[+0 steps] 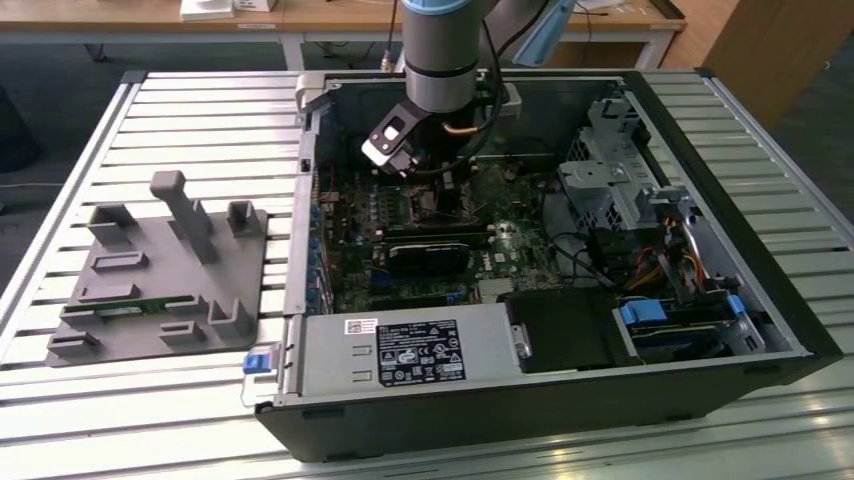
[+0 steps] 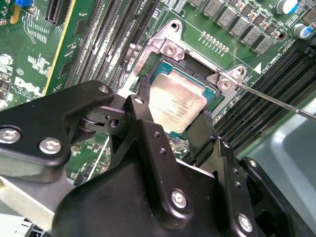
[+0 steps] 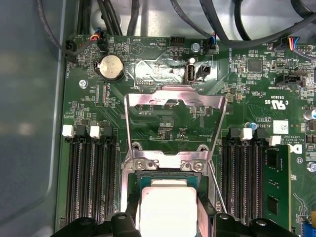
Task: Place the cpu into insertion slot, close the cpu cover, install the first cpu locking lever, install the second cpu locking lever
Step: 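Place the cpu into insertion slot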
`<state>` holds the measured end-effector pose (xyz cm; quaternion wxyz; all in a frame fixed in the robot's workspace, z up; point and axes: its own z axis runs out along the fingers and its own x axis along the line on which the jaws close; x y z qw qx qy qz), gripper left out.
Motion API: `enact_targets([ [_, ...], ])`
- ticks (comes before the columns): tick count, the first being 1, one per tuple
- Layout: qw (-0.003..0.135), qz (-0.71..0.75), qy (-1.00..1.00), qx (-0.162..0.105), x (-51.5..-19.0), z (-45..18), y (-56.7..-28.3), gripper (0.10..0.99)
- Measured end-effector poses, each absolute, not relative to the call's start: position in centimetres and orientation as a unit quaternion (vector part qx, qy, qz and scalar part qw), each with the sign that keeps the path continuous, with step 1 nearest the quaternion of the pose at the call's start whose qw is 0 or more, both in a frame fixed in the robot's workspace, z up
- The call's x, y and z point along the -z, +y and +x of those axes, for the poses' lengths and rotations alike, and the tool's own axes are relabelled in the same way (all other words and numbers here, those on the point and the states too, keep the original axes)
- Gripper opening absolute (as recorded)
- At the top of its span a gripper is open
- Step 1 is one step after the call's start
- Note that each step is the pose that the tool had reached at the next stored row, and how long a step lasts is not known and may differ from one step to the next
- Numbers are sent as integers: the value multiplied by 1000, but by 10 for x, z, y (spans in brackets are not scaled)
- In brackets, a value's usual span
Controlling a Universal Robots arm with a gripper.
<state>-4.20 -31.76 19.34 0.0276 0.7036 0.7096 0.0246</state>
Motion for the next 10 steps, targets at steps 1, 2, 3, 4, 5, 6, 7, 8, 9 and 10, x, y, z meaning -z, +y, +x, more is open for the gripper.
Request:
enact_targets([
  [1, 28, 704, 709, -25, -193, -42, -318, 541],
  [2, 28, 705, 709, -24, -193, -42, -318, 541],
  [3, 28, 706, 708, -24, -193, -42, -318, 541],
  [4, 28, 706, 707, -24, -193, -42, -318, 541],
  [5, 28, 707, 706, -24, -193, -42, -318, 541],
  [6, 28, 708, 706, -24, -193, -42, -318, 541],
  [7, 28, 708, 705, -24, -192, -42, -318, 541],
  [8, 28, 708, 705, -24, -192, -42, -318, 541],
  [9, 28, 708, 705, -24, -192, -42, -318, 541],
  [10, 28, 708, 705, -24, -192, -42, -318, 541],
])
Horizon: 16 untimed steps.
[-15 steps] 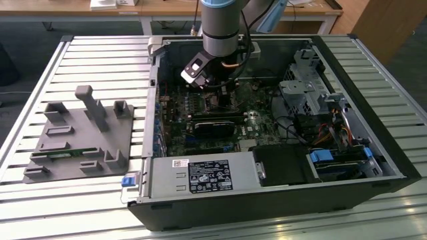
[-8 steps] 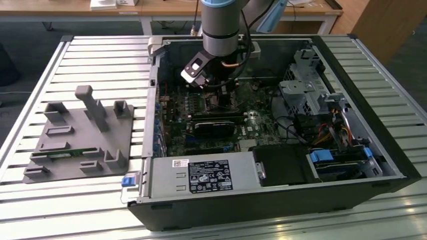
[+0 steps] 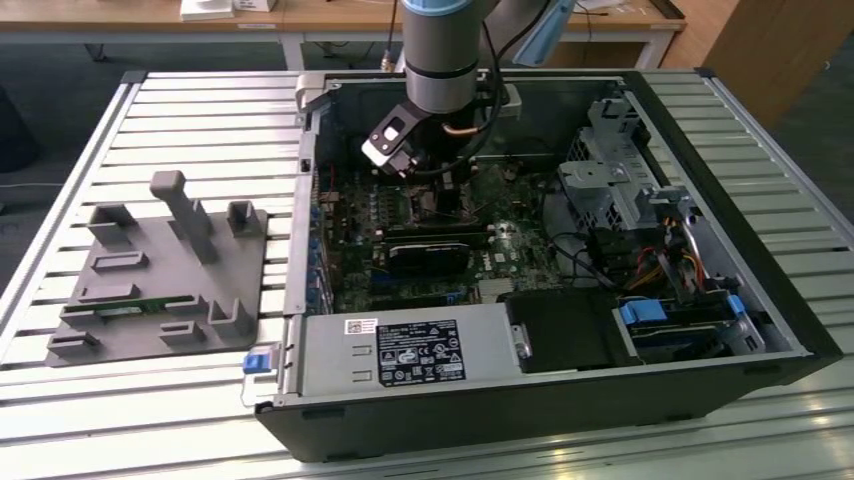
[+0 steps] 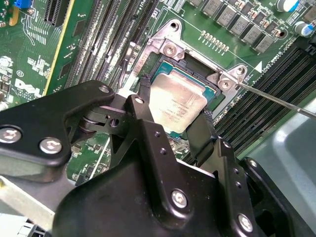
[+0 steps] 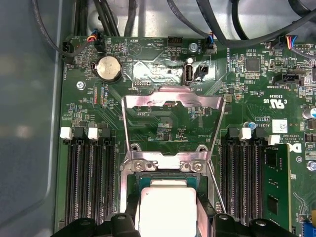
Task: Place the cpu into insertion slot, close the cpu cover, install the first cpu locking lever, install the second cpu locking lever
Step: 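Place the cpu into insertion slot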
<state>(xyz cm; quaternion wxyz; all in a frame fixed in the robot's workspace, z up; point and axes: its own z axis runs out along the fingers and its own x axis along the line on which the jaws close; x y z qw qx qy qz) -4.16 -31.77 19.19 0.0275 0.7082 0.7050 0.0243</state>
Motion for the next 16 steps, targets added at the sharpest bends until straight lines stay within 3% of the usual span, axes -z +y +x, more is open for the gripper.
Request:
enact_targets([
  [12, 27, 708, 705, -25, -191, -41, -317, 549],
  [13, 27, 708, 705, -25, -191, -41, -318, 612],
  [16, 27, 708, 705, -25, -191, -42, -318, 612],
])
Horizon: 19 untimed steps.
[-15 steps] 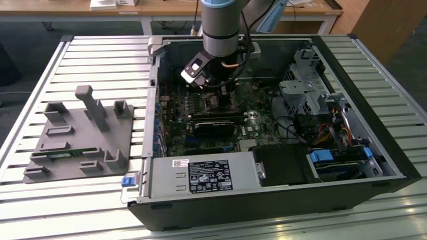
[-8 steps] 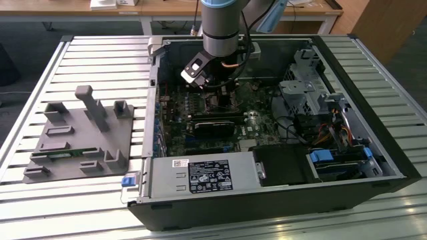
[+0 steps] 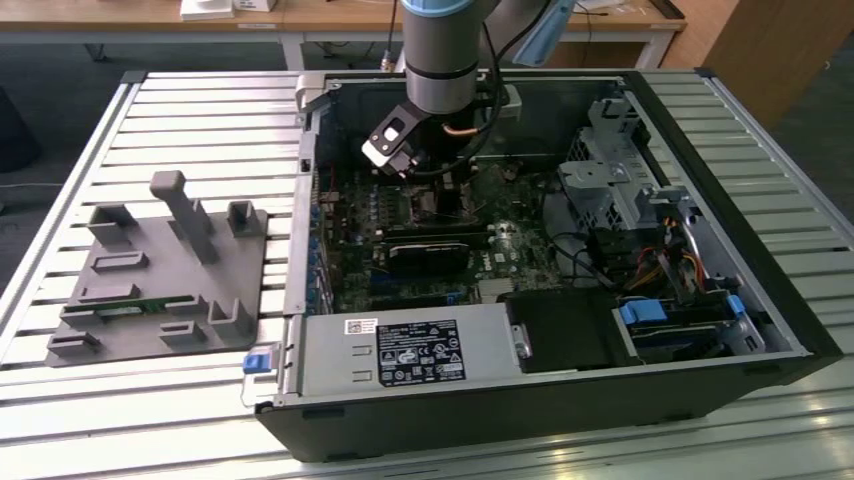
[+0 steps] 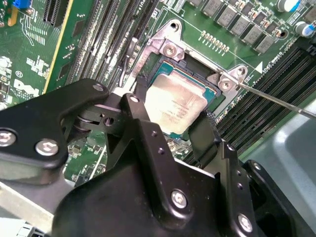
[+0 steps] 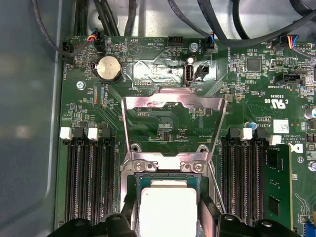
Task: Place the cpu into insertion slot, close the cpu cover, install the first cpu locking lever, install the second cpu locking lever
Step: 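Place the cpu into insertion slot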
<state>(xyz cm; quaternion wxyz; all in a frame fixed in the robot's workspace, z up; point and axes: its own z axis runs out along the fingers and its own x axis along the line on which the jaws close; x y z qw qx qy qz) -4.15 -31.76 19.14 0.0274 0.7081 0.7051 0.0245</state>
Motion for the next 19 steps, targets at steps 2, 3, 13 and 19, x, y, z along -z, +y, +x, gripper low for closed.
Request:
enact_targets([
  [2, 27, 708, 705, -25, -191, -42, -317, 612],
  [3, 27, 708, 705, -25, -191, -41, -317, 612],
  [13, 27, 708, 705, -25, -191, -42, -315, 612],
  [19, 27, 708, 705, -25, -194, -42, -314, 612],
])
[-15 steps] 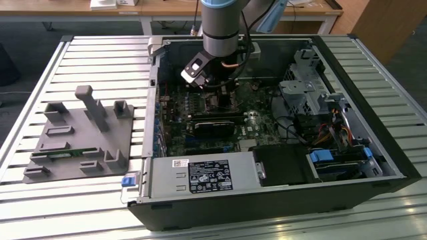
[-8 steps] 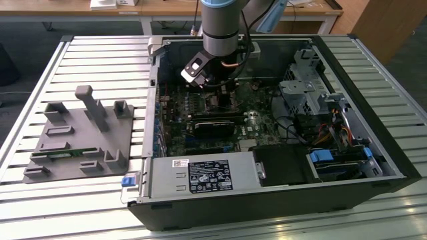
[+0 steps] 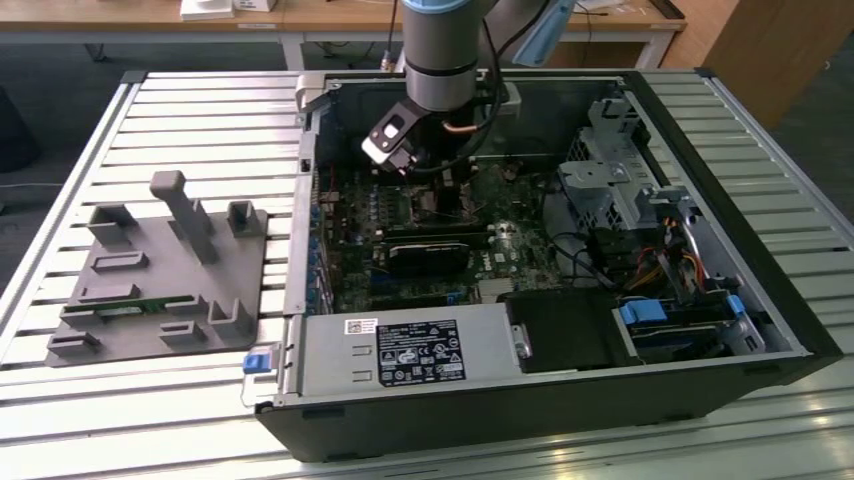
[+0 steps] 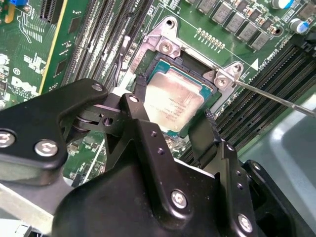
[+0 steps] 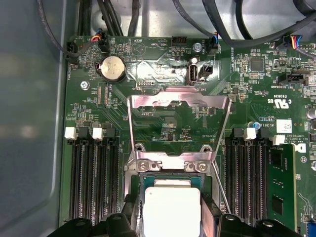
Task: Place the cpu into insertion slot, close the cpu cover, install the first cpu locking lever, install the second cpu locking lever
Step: 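Place the cpu into insertion slot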
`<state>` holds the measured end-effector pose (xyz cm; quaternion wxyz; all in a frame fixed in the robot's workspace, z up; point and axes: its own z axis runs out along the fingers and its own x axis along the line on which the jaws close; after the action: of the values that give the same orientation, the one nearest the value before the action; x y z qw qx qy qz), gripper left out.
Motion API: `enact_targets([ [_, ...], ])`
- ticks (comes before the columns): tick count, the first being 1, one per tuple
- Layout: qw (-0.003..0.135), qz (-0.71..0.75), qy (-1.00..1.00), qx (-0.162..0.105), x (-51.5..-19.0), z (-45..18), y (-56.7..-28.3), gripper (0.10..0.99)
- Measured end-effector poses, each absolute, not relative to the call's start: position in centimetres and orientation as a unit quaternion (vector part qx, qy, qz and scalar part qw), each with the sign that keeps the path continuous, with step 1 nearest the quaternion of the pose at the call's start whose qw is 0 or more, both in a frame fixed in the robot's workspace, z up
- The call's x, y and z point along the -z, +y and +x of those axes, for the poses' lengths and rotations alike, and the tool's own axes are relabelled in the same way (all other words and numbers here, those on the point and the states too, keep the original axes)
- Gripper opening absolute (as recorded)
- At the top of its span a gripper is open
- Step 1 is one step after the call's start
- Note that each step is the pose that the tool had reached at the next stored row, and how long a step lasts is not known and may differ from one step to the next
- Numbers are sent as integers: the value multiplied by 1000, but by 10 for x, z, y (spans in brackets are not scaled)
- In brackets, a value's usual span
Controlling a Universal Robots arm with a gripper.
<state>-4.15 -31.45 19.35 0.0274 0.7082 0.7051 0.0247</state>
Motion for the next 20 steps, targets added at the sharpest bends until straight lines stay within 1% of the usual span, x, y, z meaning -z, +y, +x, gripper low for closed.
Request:
enact_targets([
  [14, 28, 708, 705, -24, -192, -42, -315, 612],
  [16, 28, 708, 705, -24, -192, -42, -315, 627],
  [17, 28, 708, 705, -24, -192, -42, -315, 686],
  [20, 28, 708, 705, -24, -192, -42, -315, 686],
])
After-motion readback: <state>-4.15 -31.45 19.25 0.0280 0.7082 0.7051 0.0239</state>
